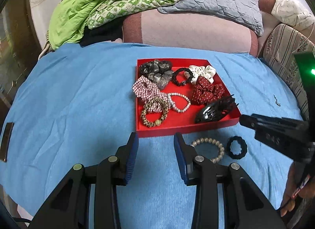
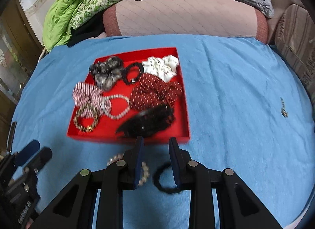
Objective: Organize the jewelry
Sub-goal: 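Withdraw both open tools from the tray toward the remaining items, then grasp the white pearl bracelet with the left tool while the right tool grasps the black scrunchie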
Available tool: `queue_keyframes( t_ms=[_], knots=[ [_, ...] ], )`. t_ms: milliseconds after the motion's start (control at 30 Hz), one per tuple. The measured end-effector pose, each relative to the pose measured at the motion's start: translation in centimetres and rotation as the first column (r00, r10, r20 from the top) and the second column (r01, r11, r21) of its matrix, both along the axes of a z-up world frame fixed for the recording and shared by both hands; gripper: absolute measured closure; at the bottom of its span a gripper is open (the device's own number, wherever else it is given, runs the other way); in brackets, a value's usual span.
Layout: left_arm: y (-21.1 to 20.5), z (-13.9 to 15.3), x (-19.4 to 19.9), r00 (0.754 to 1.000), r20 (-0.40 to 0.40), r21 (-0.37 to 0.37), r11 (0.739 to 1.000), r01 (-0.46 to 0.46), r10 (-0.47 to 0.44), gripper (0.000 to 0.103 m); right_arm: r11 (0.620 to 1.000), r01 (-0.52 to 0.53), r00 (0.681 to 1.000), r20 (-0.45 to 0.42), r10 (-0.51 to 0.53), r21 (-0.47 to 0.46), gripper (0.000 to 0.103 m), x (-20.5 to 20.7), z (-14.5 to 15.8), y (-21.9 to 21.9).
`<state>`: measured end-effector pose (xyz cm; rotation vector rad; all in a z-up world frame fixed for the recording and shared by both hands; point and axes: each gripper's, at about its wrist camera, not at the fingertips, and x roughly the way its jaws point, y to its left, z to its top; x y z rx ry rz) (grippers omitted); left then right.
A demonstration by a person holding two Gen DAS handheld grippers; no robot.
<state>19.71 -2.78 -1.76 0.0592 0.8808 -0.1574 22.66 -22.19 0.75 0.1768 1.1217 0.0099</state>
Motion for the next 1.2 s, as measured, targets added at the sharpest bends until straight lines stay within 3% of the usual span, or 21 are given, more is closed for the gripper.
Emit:
queue_keyframes(
  t_ms=[533,1200],
  knots=[
    [0.6,-0.8,-4.8,1.0,-0.016,0.012,1.0,-0.014,0.014,0.067,0.997,0.052,0.998,-0.019,-0.053,-0.049,0.075,-7.6,-0.5,0.4],
    [0.4,0.2,-8.0,1.0,0.008,0.017,1.0,-0.002,0.002,0.066,0.996,0.06,0.998,-0.014,-0.061,-0.068,0.07,-12.1,0.4,1.1]
  ],
)
